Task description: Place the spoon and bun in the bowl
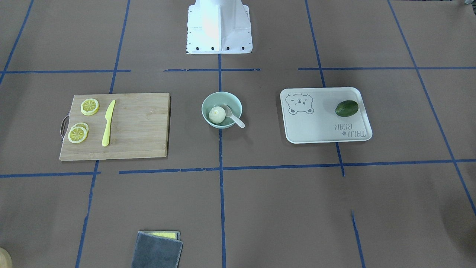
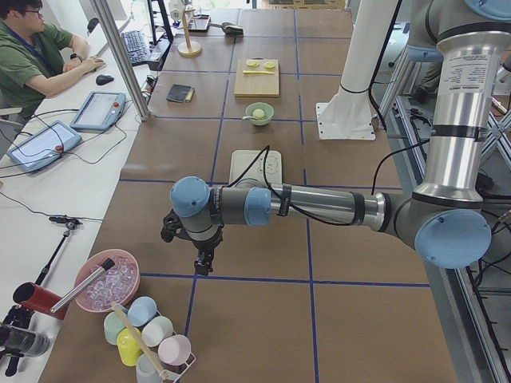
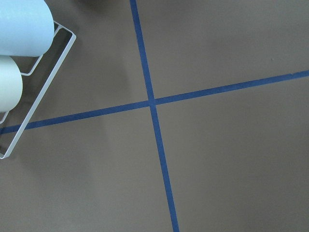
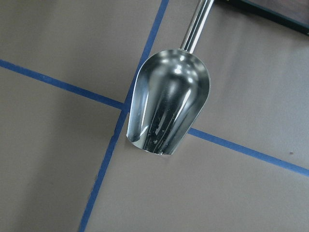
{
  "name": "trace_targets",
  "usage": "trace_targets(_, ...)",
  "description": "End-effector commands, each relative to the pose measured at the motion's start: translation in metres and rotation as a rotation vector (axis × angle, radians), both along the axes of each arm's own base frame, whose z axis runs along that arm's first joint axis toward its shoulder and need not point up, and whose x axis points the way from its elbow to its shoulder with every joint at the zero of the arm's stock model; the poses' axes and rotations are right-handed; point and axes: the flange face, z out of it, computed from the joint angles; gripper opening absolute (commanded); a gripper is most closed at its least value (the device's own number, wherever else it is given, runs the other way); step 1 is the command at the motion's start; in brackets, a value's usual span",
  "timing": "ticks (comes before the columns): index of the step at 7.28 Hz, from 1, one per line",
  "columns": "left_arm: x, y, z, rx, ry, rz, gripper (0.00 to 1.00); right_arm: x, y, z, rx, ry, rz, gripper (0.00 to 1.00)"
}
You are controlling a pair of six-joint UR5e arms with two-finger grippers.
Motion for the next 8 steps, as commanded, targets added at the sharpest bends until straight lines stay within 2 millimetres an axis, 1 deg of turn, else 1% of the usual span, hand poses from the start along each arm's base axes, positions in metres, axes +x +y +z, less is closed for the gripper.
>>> trace_targets(1,0.000,0.000,0.001,-0.002,-0.002,0.000,1.00,-0.004,0.007,-0.030,-0.062,-0.017,0.061,1.00)
trace_targets(2,0.000,0.000,0.001,-0.003,-0.001,0.000,1.00,-0.014,-0.002,-0.055,-0.121,-0.019,0.099,1.00)
trace_targets(3,0.000,0.003,0.001,-0.003,-0.002,0.000,1.00,-0.026,-0.004,-0.058,-0.124,-0.018,0.083,1.00)
trace_targets(5,0.000,0.003,0.002,-0.002,-0.002,0.001,1.00,-0.030,0.002,-0.049,-0.129,-0.017,0.070,1.00)
trace_targets(8,0.000,0.002,0.001,0.003,-0.005,0.002,1.00,-0.030,0.002,-0.048,-0.126,-0.015,0.067,1.00)
